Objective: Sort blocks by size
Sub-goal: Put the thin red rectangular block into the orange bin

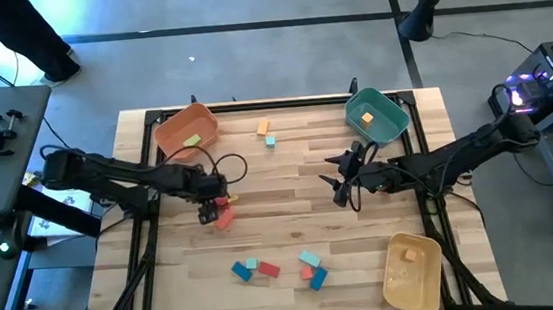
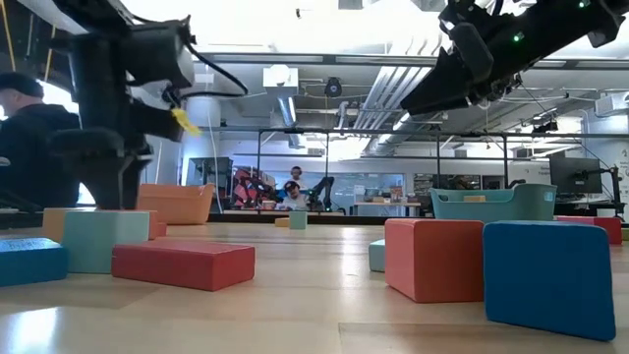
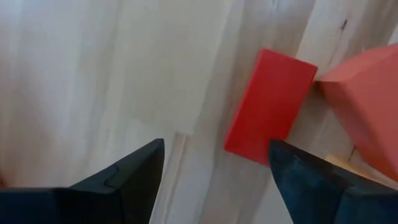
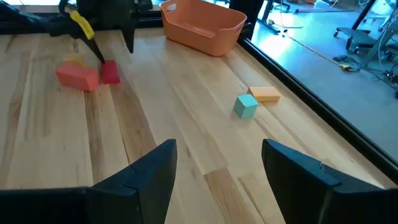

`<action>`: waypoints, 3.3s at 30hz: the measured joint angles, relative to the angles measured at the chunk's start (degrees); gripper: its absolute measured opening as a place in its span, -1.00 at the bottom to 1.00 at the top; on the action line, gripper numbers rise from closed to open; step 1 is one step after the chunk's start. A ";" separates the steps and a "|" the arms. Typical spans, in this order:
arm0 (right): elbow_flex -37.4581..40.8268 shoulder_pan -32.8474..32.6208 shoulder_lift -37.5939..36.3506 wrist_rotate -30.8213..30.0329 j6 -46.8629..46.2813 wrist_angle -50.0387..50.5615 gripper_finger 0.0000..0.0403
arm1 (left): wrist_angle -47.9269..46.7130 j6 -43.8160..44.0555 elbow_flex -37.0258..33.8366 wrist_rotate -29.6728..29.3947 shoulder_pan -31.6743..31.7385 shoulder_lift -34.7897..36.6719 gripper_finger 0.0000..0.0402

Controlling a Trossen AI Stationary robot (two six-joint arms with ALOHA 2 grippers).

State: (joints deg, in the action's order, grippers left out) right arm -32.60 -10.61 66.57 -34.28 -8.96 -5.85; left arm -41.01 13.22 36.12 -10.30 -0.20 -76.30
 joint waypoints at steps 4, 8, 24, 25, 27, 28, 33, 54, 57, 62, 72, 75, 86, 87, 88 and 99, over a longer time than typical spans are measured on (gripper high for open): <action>0.00 0.00 0.00 0.00 0.45 -0.01 0.16 | 2.59 -3.20 0.24 2.58 0.56 -1.96 0.39; 0.00 0.00 0.00 0.00 0.42 0.00 0.16 | 2.95 -4.31 0.20 3.01 0.62 -2.39 0.39; 0.00 1.17 0.00 0.00 4.45 -3.22 0.16 | 12.35 5.06 4.31 -3.97 7.47 -2.17 0.38; 0.00 1.68 0.00 -0.04 5.17 -4.20 0.16 | 12.24 6.87 4.33 -3.91 8.01 -2.17 0.38; 0.00 2.81 -0.21 -0.02 6.80 -6.14 0.16 | 11.49 11.07 4.31 -4.03 8.74 -2.20 0.38; 0.00 3.52 -0.24 -0.04 7.72 -7.42 0.16 | 11.19 13.12 4.31 -4.33 8.95 -2.17 0.38; 0.00 7.88 -0.42 -0.02 10.91 -14.32 0.16 | 9.69 19.46 3.92 -8.20 7.94 -2.17 0.38; 0.00 14.74 -0.42 10.16 10.40 -17.99 0.16 | 27.68 26.14 -9.56 -13.28 1.50 -2.15 0.38; 0.00 15.40 -0.42 10.15 11.16 -18.73 0.16 | 28.56 26.12 -10.88 -13.57 1.71 -2.20 0.38; 0.00 15.87 -0.42 10.83 10.96 -19.08 0.16 | 34.31 25.69 -13.82 -13.34 1.67 -2.15 0.25; 0.00 9.91 -0.42 10.86 9.41 -19.06 0.16 | 36.29 27.28 -14.12 -13.20 1.21 -2.24 -0.52; 0.00 6.91 -0.42 10.89 9.41 -19.04 0.16 | 41.60 28.65 -14.35 -11.90 0.90 -2.32 -0.53; 0.00 -1.53 -0.42 7.87 11.62 -18.91 0.16 | 22.22 8.00 10.74 -21.89 1.86 -0.18 -0.53; 0.00 -1.78 -0.42 7.50 11.85 -18.96 0.16 | 17.34 5.51 14.30 -24.93 2.65 -0.49 -0.53; 0.00 -1.93 -0.42 7.39 11.91 -19.03 0.16 | 13.41 3.32 17.67 -27.53 3.65 -0.70 -0.53; 0.01 -1.92 -0.42 7.38 12.25 -18.85 0.16 | -5.90 -8.36 28.65 -25.98 28.48 -0.67 -0.53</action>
State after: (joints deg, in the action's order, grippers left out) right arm -32.59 -12.53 66.15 -26.91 3.29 -24.70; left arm -46.91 4.86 64.77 -36.28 28.28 -76.97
